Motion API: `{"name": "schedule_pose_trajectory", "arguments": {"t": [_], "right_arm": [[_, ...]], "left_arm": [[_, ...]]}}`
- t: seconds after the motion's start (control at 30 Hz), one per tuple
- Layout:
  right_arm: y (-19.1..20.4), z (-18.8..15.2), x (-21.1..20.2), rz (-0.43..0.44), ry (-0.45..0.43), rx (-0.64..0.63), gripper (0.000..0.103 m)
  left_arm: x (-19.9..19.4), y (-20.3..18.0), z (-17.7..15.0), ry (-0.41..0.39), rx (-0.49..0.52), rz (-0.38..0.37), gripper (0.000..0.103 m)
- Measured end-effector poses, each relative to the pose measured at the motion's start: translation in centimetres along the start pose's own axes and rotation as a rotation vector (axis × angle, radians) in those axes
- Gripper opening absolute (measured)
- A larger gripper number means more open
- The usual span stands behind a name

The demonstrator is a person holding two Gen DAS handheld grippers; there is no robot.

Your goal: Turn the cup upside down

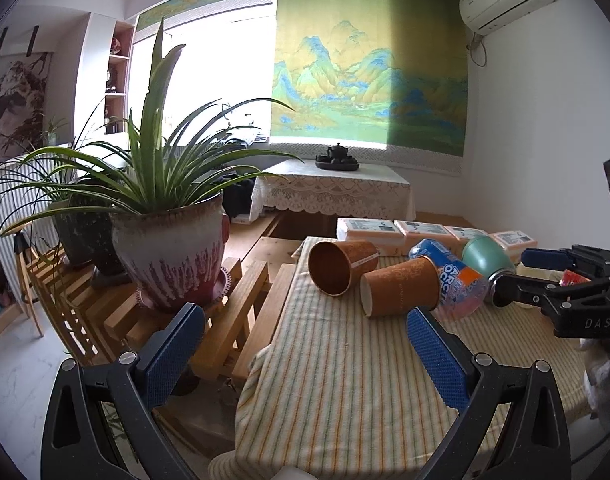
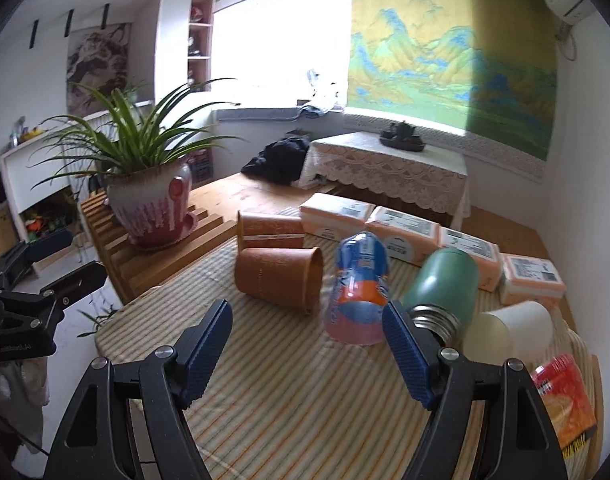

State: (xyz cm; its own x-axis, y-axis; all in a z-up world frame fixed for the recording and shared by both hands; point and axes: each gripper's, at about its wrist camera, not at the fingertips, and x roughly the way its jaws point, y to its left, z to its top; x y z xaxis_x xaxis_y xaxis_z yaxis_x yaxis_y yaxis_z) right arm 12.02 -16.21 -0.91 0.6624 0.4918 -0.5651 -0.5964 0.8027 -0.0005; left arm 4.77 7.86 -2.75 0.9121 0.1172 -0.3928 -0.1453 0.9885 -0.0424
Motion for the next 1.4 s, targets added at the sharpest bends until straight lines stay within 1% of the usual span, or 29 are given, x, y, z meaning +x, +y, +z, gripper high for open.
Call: {"name": "schedule_pose_trajectory", "arguments": {"t": [0.13,0.23,0.37,0.53,0.7,0.83,0.9,1.03,1.13,1.27,1.33,1.4], "right_arm": [[0.3,2.6,2.9,0.108,0.075,-0.089,0.074],[1.3,4.5,4.9,0.184,0.151,-0.204,0.074],[3.2,5.9,8.4,0.173,0.261,-0.396,0.074],[5.8,5.8,12.3,0.165,0.388,-0.615,0.074],[7.4,5.1,14.5,0.167,0.47,-0.777,0.074],[7.9,4.2,15.9,0.153,0.532,-0.877,0.074],[8.1,3.8,16.7,0.133,0.555,-0.913,0.074],[8.3,3.2,17.6,0.098,0.568,-0.977,0.073],[8.6,3.2,17.8,0.082,0.562,-1.004,0.063],[9.1,3.3,17.9,0.088,0.564,-1.025,0.06],[9.2,3.6,18.1,0.093,0.576,-1.005,0.059],[9.2,4.1,18.2,0.11,0.602,-0.949,0.059]], "left_arm": [[0.3,1.3,-0.2,0.012,-0.009,0.024,0.102],[0.6,2.3,-0.4,0.022,-0.016,0.041,0.102],[0.7,3.5,-0.6,0.033,-0.028,0.062,0.102],[1.1,5.1,-0.8,0.044,-0.044,0.089,0.102],[1.6,6.7,-0.9,0.062,-0.076,0.107,0.102],[2.2,7.4,-0.7,0.074,-0.101,0.11,0.102],[2.3,7.4,-0.6,0.073,-0.1,0.111,0.102],[2.6,7.4,-0.5,0.075,-0.1,0.108,0.102],[3.0,7.6,-0.5,0.079,-0.108,0.106,0.102],[3.1,7.7,-0.5,0.083,-0.111,0.102,0.102],[3.1,7.7,-0.6,0.085,-0.112,0.099,0.102],[2.9,7.7,-0.6,0.084,-0.11,0.099,0.102]]}}
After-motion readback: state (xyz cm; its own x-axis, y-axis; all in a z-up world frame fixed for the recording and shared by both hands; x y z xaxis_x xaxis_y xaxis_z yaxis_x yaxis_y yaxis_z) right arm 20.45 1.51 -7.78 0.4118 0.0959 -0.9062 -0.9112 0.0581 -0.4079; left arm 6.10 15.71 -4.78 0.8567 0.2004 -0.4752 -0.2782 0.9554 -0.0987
